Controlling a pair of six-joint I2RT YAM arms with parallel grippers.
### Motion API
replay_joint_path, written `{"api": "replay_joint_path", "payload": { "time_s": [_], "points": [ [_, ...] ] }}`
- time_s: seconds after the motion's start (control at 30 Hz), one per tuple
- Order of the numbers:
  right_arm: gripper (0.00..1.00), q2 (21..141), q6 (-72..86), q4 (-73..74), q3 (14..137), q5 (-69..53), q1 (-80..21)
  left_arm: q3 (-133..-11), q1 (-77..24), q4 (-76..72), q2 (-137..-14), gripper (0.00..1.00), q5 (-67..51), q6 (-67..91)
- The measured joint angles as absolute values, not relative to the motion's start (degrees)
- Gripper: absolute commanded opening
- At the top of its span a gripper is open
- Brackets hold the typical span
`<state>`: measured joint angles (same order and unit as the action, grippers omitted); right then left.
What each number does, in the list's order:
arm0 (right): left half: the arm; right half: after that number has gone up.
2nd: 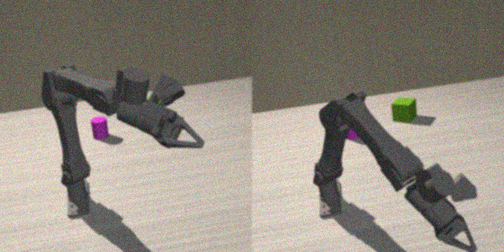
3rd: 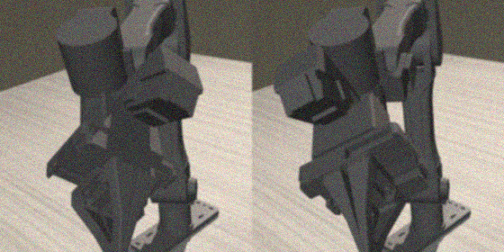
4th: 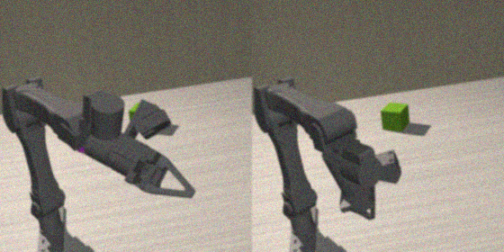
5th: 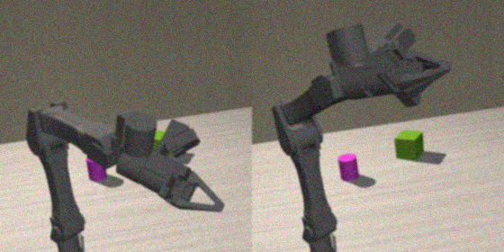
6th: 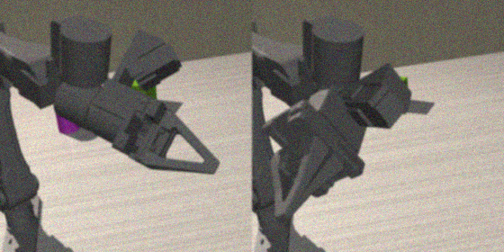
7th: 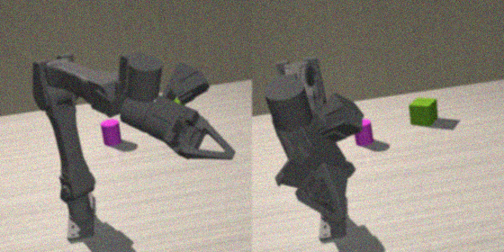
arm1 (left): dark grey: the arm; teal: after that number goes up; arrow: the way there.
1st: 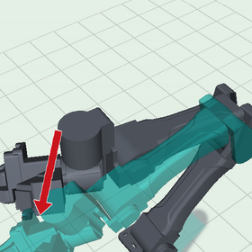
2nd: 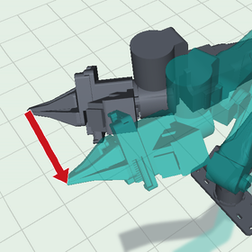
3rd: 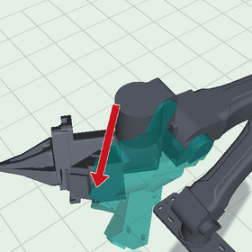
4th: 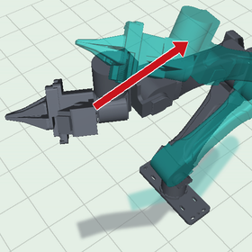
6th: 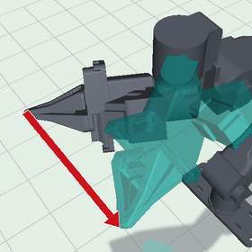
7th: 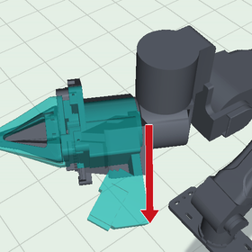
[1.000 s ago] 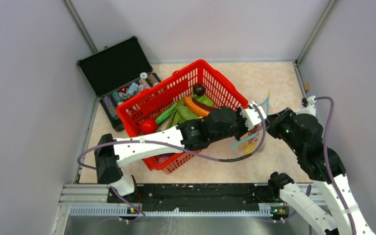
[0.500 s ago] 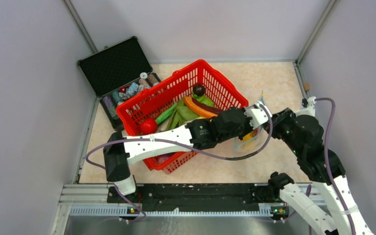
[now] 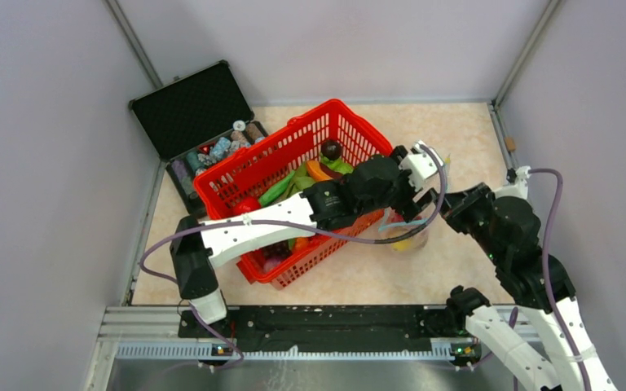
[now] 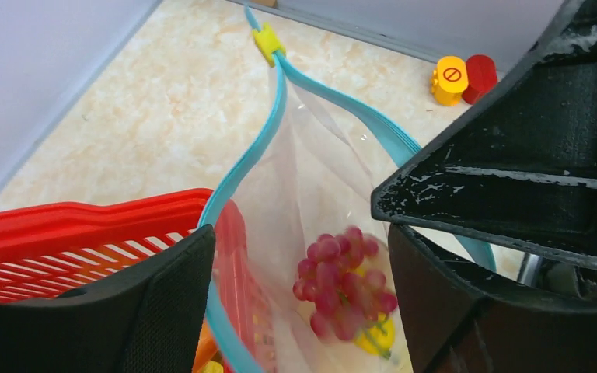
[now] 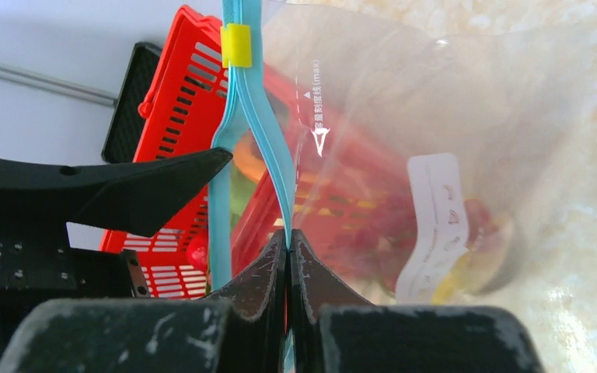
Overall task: Place the food in the zip-top bag and seal the zipper
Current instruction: Place the fake fruit in the zipper food storage bag, then pick up the fake fruit from the bin.
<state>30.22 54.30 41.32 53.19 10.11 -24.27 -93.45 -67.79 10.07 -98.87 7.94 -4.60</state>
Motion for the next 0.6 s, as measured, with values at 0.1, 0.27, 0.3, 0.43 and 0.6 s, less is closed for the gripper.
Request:
{"api": "replay_joint_path", "payload": {
  "time_s": [0.1,0.27,0.3,0.43,0.6],
  "points": [
    [0.00,28.8,55.4,40.8,51.3,10.5,-24.3,-93.1,-66.6,10.4,-98.7,0.86,5.0,-2.9],
    [0.00,29.6,55.6,41.0,50.2,10.7,-24.3,-87.4,-65.9,9.1,-93.6,0.93,1.5,-1.3],
    [0.00,29.9,55.5,41.1,50.2,10.8,-24.3,-85.9,-65.9,8.8,-91.7,0.94,0.7,-1.1],
    [0.00,31.4,54.0,41.9,50.5,12.1,-24.3,-82.5,-65.7,6.6,-84.4,0.98,1.3,-0.6],
    [0.00,31.5,52.7,42.0,50.6,12.3,-24.3,-78.4,-58.9,3.1,-78.1,0.91,2.5,2.8]
  ]
}}
